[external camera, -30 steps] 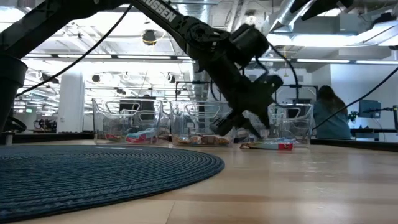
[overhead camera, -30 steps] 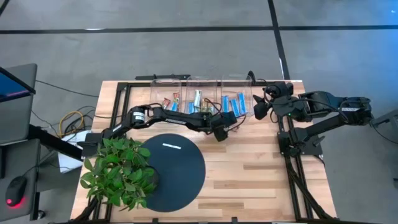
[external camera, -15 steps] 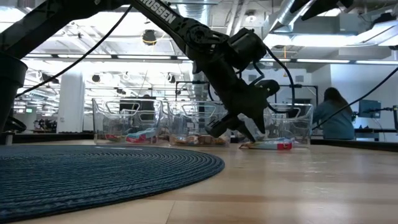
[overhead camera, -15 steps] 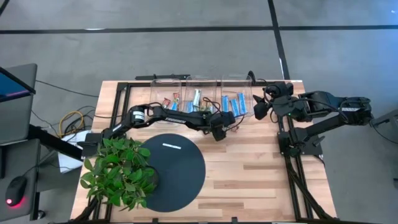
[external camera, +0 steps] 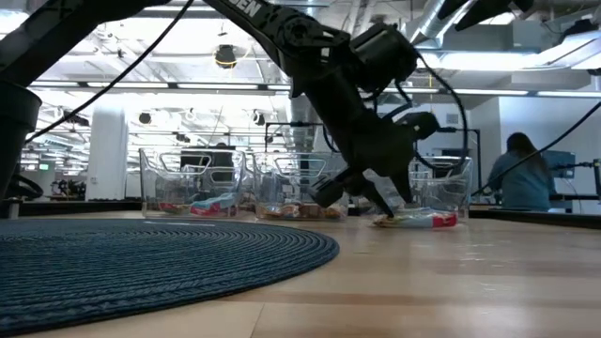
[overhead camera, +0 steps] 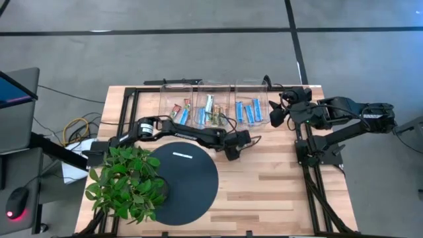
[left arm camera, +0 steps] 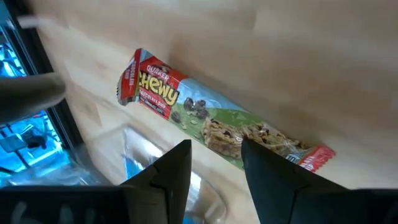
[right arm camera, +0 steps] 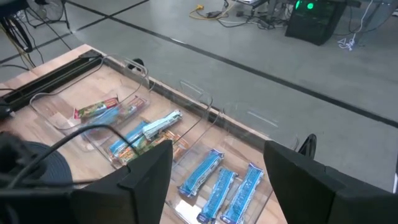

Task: Pick and place Granola Bars by type
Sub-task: Put the red granola bar into the left transparent bin

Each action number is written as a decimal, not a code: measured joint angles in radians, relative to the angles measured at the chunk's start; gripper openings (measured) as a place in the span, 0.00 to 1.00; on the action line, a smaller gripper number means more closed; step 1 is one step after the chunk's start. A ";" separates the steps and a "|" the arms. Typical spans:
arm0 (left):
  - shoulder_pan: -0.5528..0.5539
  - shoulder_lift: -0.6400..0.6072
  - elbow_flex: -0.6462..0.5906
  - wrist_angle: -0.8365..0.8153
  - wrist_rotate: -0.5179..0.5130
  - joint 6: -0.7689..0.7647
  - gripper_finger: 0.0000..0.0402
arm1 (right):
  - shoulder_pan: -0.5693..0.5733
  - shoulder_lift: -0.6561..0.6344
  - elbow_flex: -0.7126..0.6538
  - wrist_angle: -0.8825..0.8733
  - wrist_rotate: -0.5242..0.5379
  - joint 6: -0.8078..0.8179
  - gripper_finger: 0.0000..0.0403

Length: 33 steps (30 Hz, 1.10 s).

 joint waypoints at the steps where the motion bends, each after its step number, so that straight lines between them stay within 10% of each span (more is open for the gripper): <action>1: -0.011 0.000 0.000 0.000 -0.007 -0.011 0.35 | 0.000 0.000 0.000 0.000 0.000 0.000 0.60; 20: -0.100 0.006 0.105 -0.063 -0.047 -0.405 0.35 | 0.000 0.000 0.000 0.001 -0.004 -0.005 0.60; 33: -0.014 0.005 0.356 -0.392 0.433 -0.922 0.35 | 0.000 0.000 0.000 0.017 -0.029 -0.007 0.60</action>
